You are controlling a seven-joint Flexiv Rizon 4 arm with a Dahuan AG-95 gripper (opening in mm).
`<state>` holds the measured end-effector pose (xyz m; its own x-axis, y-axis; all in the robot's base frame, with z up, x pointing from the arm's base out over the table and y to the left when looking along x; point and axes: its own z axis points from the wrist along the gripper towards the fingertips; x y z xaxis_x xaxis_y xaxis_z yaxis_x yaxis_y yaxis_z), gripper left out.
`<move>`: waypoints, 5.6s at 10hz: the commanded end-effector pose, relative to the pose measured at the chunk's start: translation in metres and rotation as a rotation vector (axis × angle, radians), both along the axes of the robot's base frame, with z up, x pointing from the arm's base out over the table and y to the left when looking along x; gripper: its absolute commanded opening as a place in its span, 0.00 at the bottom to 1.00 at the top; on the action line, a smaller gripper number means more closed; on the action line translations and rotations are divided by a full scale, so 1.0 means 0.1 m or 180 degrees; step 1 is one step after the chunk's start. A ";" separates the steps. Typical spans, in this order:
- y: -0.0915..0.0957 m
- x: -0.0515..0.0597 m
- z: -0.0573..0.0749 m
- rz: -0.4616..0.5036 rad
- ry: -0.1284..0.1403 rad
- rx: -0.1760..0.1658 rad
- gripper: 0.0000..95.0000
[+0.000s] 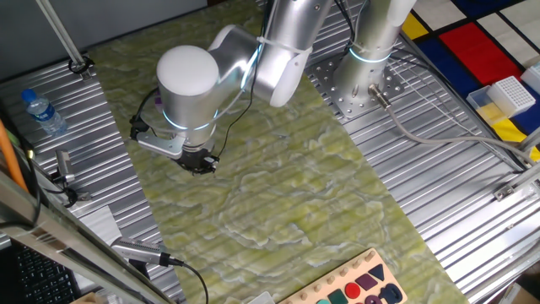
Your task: Insert a small pipette tip into the holder for small pipette tips
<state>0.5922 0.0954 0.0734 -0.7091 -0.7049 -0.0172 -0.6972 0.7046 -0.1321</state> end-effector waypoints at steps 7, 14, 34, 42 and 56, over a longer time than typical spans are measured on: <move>0.00 0.00 0.00 0.0001 0.0008 0.0004 0.00; 0.32 0.27 -0.38 -0.0080 0.0121 0.0135 0.00; -0.71 0.03 -0.09 -0.0007 0.0366 0.0288 0.00; -0.98 0.00 -0.13 0.0028 0.0348 0.0289 0.00; -0.98 0.01 -0.13 -0.0957 -0.0175 0.0563 0.00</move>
